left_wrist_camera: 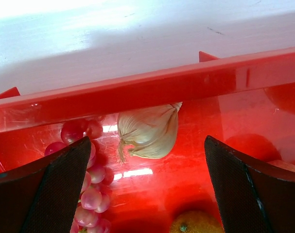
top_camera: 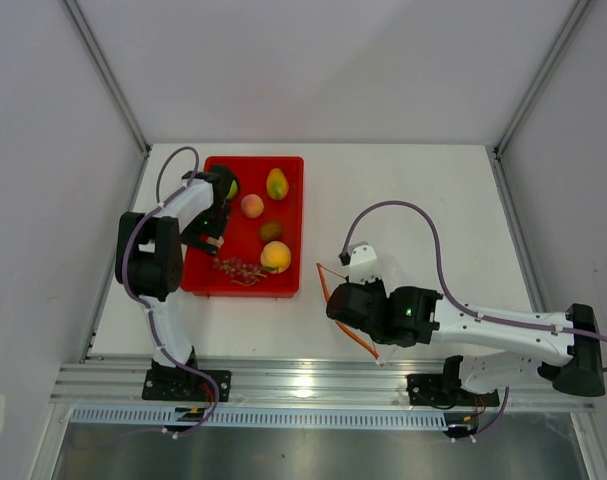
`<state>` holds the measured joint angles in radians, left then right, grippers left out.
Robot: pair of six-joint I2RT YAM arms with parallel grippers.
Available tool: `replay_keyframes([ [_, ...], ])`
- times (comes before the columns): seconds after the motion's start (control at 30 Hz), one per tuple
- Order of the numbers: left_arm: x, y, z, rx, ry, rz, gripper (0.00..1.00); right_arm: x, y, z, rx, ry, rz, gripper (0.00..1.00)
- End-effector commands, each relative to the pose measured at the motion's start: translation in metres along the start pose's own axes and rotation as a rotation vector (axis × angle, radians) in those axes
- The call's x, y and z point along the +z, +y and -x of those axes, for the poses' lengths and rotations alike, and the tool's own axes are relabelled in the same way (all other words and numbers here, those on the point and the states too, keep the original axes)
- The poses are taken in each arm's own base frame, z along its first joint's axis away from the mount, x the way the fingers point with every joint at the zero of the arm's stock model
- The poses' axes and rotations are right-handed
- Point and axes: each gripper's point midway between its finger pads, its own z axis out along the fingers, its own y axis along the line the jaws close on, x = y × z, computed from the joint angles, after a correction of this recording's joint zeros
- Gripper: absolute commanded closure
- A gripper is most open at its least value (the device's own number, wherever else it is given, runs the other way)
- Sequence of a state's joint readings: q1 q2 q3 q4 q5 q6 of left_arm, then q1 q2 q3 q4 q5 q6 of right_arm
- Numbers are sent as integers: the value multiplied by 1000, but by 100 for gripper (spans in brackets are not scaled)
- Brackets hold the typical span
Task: Place the food in the zip-top bag and seal the zipper
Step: Pick up the fake vegetable from the bin.
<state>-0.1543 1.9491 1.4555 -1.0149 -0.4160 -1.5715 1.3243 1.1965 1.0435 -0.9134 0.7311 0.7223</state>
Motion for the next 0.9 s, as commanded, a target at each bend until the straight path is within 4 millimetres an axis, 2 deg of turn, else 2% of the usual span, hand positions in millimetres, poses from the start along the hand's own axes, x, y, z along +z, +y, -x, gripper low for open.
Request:
replay_keyframes([
  [0.0, -1, -4, 5, -41, -5, 6, 1, -4, -2, 7, 23, -26, 13, 100],
  [0.2, 8, -5, 4, -29, 6, -13, 1, -7, -5, 9, 36, -38, 20, 100],
  [0.5, -4, -21, 15, 4, -14, -111, 2, -4, -3, 7, 31, -34, 24, 100],
  [0.63, -3, -24, 15, 26, -3, -97, 5, -4, -2, 7, 35, -34, 28, 100],
  [0.77, 10, -20, 5, 30, 31, -70, 6, -6, -2, 10, 41, -44, 33, 100],
  [0.87, 9, -22, 5, 24, 31, -87, 12, -7, -4, 9, 40, -43, 28, 100],
])
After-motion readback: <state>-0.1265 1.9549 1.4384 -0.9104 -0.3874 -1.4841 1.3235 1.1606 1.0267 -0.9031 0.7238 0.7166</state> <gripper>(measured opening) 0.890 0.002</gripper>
